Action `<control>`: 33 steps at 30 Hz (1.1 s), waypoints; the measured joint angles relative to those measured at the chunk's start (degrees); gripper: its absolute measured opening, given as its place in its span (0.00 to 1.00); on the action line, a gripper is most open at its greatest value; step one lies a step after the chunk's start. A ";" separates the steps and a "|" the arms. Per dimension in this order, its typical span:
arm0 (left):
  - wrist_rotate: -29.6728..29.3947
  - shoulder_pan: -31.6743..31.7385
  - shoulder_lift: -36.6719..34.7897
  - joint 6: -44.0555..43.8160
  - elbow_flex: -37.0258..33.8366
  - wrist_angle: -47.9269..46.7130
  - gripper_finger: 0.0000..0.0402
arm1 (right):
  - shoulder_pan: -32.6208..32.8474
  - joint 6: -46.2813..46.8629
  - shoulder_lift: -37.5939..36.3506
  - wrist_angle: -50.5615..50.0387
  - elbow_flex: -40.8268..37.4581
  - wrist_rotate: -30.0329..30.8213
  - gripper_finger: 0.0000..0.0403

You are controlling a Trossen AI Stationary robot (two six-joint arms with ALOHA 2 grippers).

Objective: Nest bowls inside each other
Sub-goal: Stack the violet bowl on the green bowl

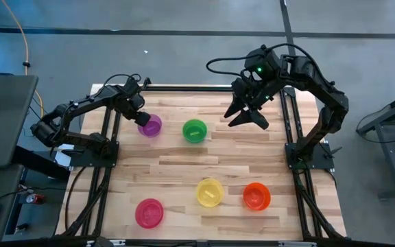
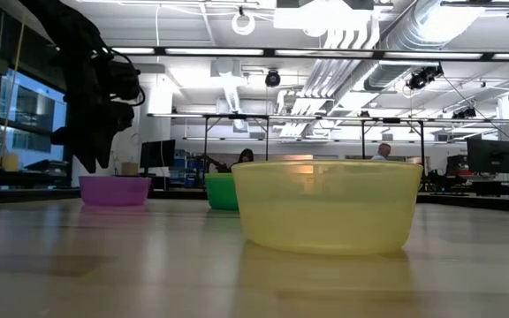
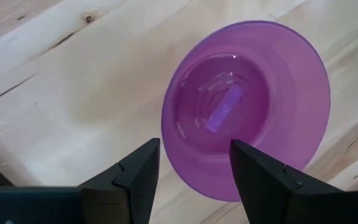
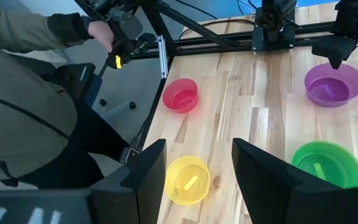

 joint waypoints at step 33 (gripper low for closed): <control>-3.60 -2.70 7.09 -3.49 -0.07 3.48 0.36 | 0.00 -0.21 0.00 1.22 0.00 0.01 0.43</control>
